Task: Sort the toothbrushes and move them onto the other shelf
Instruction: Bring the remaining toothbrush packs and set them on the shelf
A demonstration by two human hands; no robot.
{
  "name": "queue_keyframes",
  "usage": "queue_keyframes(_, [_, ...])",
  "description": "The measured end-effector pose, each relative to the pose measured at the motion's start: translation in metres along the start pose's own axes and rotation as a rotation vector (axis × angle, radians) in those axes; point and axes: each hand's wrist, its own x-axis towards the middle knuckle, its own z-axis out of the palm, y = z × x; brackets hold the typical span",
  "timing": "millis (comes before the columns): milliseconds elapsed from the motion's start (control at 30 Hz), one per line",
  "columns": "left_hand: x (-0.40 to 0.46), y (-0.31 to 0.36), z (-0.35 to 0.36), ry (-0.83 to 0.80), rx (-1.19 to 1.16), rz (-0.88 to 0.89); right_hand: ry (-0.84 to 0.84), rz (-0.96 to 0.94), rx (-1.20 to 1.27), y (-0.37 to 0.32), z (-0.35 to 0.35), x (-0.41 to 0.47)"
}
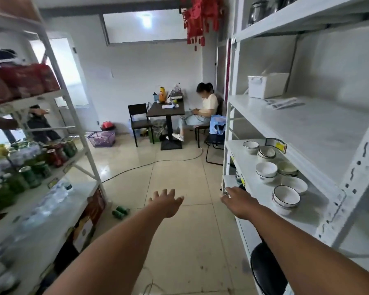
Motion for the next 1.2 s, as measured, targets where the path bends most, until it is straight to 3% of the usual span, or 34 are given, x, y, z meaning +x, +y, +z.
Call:
queue_keyframes(300, [0.099, -0.029, -0.029, 0.013, -0.137, -0.007, -0.007, 0.028, 0.015, -0.058, -0.001, 0.112])
queue_keyframes(467, [0.155, -0.044, -0.041, -0.014, -0.035, 0.035, 0.004, 0.026, 0.026, -0.076, -0.006, 0.163])
queue_keyframes(633, [0.218, -0.036, -0.053, -0.019, 0.002, 0.04, 0.006, 0.033, 0.025, -0.075, -0.017, 0.223])
queue_keyframes(900, [0.325, 0.006, -0.088, 0.014, -0.152, -0.002, -0.002, 0.059, 0.064, -0.062, -0.057, 0.347])
queue_keyframes(1200, [0.427, 0.003, -0.116, -0.027, -0.125, -0.053, -0.064, 0.03, 0.134, -0.069, -0.081, 0.456])
